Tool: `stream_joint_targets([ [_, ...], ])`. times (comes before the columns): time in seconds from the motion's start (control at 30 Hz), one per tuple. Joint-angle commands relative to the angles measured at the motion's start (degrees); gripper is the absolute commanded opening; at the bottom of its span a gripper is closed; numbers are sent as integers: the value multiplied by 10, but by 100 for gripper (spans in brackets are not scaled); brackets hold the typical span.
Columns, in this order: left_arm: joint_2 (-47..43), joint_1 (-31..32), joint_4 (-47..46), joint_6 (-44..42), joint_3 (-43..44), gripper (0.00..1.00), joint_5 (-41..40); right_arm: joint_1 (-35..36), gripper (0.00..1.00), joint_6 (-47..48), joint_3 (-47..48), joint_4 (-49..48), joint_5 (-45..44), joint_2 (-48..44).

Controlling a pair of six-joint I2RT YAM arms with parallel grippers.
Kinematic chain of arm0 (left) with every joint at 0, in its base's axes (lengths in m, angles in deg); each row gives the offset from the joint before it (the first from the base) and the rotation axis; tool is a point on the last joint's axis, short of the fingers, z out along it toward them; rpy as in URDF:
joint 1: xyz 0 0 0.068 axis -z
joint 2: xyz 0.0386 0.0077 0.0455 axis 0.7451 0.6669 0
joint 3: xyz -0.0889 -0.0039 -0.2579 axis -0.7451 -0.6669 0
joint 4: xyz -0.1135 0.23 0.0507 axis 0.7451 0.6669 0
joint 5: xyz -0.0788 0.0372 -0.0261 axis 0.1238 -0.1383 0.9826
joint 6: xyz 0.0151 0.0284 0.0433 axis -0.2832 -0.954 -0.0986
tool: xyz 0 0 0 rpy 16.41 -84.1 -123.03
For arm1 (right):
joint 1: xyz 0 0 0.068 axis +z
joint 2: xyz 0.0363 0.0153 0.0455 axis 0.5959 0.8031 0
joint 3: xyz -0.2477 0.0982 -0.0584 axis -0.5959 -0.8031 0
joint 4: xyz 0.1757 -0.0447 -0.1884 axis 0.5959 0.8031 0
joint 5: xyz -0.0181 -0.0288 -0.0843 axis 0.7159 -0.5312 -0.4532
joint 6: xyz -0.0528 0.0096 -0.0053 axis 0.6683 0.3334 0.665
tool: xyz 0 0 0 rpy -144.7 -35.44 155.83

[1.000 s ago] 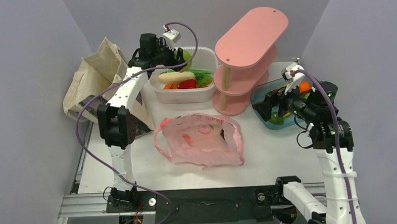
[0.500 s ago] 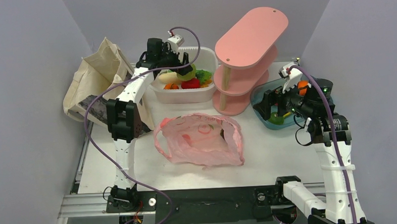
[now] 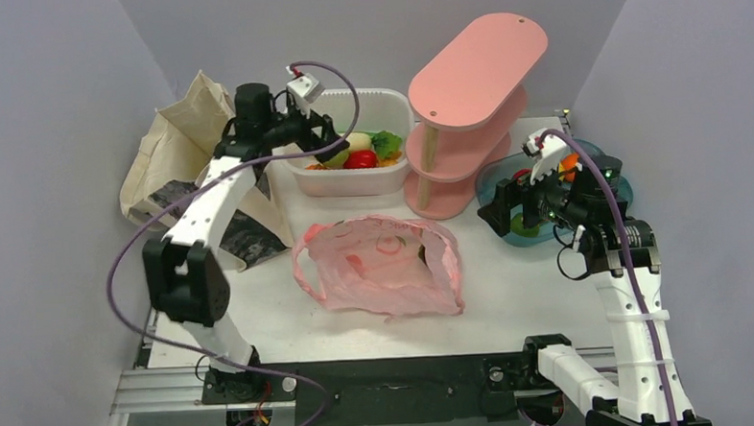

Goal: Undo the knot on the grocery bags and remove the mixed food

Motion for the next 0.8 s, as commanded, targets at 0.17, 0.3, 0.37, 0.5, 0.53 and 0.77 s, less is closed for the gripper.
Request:
stream_joint_targets([
  [0.17,-443,63,145,-278,-306,97,102,-1,90,-53,-127,21,6,-30],
  [0.3,-555,177,129,-359,-441,97,12,-1,87,-55,-150,19,23,-8],
  [0.37,-578,221,111,-383,-480,97,-18,-1,85,-54,-153,18,20,7],
  [0.5,-554,289,37,-371,-519,97,-54,-1,83,-53,-158,7,8,33],
  [0.53,-534,302,6,-360,-522,97,-57,-1,83,-53,-159,1,5,39],
  [0.77,-396,344,-133,-343,-543,97,-73,-1,81,-74,-165,-13,-26,58],
])
